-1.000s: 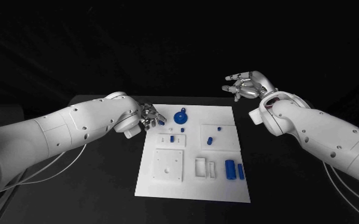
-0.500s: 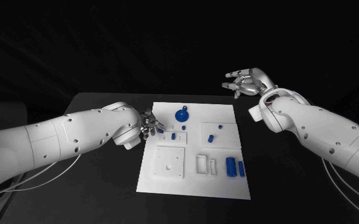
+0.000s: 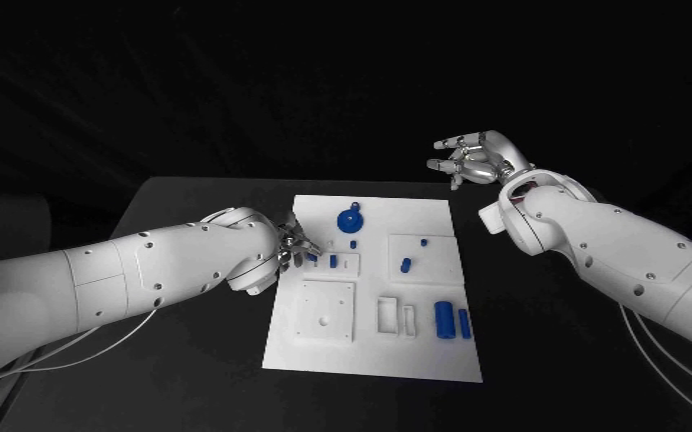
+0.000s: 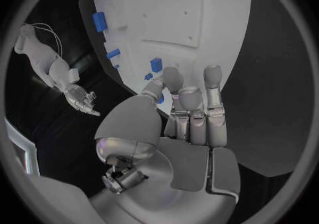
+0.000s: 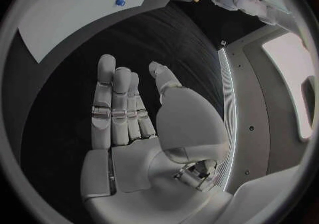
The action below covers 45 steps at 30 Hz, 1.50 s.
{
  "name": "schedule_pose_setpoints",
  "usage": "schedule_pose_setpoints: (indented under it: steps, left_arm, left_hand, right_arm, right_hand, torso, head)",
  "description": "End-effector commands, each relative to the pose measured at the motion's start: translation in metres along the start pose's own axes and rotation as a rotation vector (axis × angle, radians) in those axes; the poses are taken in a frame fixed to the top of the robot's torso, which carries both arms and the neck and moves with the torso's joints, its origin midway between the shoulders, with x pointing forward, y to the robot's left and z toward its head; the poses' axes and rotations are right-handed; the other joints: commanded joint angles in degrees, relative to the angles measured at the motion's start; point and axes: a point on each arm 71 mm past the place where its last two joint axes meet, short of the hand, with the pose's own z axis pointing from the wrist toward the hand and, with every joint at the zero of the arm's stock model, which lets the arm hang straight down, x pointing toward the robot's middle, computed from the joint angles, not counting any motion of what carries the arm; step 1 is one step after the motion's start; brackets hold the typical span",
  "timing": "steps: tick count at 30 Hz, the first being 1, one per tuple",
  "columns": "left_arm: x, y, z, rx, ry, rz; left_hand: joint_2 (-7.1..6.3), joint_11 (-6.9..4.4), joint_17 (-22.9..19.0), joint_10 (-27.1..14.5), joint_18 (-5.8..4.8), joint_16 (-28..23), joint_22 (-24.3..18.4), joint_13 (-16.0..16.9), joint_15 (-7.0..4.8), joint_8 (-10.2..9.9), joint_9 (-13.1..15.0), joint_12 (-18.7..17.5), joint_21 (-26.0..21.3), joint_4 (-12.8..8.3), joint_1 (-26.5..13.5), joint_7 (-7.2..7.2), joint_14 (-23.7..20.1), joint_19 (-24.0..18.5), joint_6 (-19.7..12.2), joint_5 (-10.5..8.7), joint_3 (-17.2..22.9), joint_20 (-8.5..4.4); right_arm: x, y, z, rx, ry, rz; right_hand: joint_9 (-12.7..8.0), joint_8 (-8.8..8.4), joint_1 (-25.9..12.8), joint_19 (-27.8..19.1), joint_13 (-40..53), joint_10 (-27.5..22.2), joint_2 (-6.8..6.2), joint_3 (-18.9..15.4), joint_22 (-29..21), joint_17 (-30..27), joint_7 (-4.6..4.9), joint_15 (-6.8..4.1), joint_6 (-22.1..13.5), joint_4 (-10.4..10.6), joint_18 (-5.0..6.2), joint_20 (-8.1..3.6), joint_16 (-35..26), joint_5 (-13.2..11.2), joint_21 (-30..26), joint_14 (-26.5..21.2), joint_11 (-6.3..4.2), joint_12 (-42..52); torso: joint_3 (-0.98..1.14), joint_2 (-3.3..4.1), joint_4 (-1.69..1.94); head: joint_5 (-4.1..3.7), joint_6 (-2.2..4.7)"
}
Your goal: Assemble the parts on the task board
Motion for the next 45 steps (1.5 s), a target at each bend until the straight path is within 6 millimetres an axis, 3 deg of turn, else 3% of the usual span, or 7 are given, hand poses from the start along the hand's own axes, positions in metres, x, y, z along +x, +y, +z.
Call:
schedule_pose_setpoints:
  steps: [1, 21, 45]
  left_arm:
    - [0.001, -0.004, 0.001, 0.026, -0.037, 0.052]
    - [0.008, -0.008, 0.007, 0.051, -0.029, 0.139]
    - [0.013, -0.009, 0.008, 0.056, -0.013, 0.181]
  left_hand:
    - [0.24, -0.04, 0.09, 0.27, -0.04, -0.19, 0.95, 0.05, -0.04, 0.15, 0.14, -0.39, 0.28, -1.15, 0.35, -2.16, 0.27, 0.30, 2.57, 0.21, 1.08, -0.05]
    - [0.25, 0.01, 0.09, 0.27, -0.02, -0.52, 0.94, 0.18, 0.00, -0.03, 0.23, -0.56, 0.24, -1.23, 0.56, -2.10, 0.22, 0.25, 2.51, 0.16, 1.13, -0.01]
    - [0.28, 0.02, 0.30, 0.28, -0.01, -0.52, 0.96, 0.27, 0.01, -0.05, 0.28, -0.57, 0.26, -1.29, 0.63, -2.08, 0.26, 0.24, 2.52, 0.17, 1.17, 0.00]
  right_arm:
    - [0.002, 0.001, 0.000, -0.006, 0.015, 0.004]
    - [0.003, 0.001, -0.001, -0.005, 0.024, 0.005]
    - [0.004, 0.000, -0.001, -0.003, 0.027, 0.005]
  right_hand:
    - [0.00, -0.17, 0.11, -0.08, -0.05, -0.32, -0.38, 0.03, -0.08, -0.05, 0.00, 0.14, -0.20, 0.46, 0.83, 0.27, 0.35, 0.21, 0.13, -0.43, -0.05, 0.19]
    - [0.00, -0.18, 0.01, -0.07, -0.04, -0.32, -0.29, -0.03, -0.11, -0.05, 0.00, 0.14, -0.28, 0.53, 0.83, 0.28, 0.36, 0.27, 0.13, -0.44, -0.04, 0.21]
    - [-0.01, -0.17, -0.03, -0.05, -0.02, -0.33, -0.19, -0.09, -0.14, -0.05, 0.01, 0.14, -0.39, 0.57, 0.83, 0.27, 0.39, 0.28, 0.14, -0.41, -0.04, 0.25]
  torso:
    - [0.04, -0.01, -0.02]
    - [-0.07, -0.09, 0.02]
    - [0.07, -0.05, 0.01]
  head:
    - [-0.11, -0.06]
    - [-0.37, -0.17]
    - [-0.38, -0.45]
